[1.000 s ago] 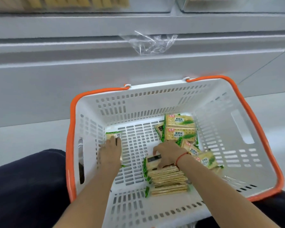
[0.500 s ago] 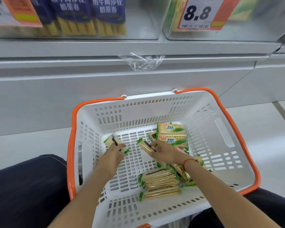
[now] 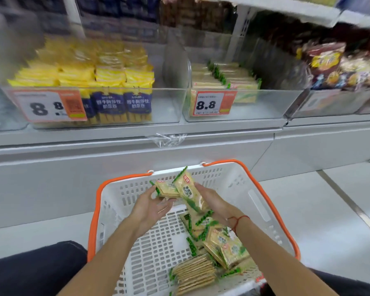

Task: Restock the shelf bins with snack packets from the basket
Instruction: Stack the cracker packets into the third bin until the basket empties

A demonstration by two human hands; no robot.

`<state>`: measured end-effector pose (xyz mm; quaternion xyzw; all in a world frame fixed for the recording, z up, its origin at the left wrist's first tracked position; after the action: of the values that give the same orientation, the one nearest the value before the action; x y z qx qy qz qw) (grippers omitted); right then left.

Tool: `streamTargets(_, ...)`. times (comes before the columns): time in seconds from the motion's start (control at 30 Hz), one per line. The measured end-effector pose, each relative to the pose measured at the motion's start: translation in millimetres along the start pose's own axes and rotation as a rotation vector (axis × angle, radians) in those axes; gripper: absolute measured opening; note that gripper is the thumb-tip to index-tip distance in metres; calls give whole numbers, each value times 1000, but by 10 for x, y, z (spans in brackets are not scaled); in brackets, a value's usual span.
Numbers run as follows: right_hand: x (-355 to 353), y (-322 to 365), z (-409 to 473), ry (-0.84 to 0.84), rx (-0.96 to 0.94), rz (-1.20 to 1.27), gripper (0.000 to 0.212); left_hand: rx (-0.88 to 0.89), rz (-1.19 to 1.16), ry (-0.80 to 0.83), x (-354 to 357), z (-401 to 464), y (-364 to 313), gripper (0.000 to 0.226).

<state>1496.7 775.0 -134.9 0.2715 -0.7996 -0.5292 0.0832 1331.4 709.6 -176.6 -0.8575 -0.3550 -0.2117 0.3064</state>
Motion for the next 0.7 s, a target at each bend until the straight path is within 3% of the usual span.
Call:
streamTargets(0.23, -215, 581, -275, 38, -188, -275, 58, 141, 228, -55, 527, -335, -150, 40)
streamTargets(0.43, -563, 1049, -406, 74, -214, -168, 55, 175, 256, -33, 716, -579, -510, 17)
streamTargets(0.53, -681, 1201, -402, 74, -239, -130, 45, 190, 288, -31, 767, -698, -758, 21)
streamTargets(0.63, -735, 1291, -422, 158, -276, -116, 29, 187, 342, -49, 845, -824, -976, 19)
streamTargets(0.7, -744, 1324, -469, 262, -250, -101, 32, 179, 368, -77, 889, -902, -1061, 15)
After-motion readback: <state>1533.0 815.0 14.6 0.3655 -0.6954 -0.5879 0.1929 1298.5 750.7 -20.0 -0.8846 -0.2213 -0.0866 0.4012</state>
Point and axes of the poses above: each hand's wrist, its own z-axis towards the middle knuckle, its own x-axis out of the palm, y = z × x, the point moved 1 cm from there along z, towards the middle knuckle, and after that the axes turned 14 degrees about -x, right-handed, at the moved point
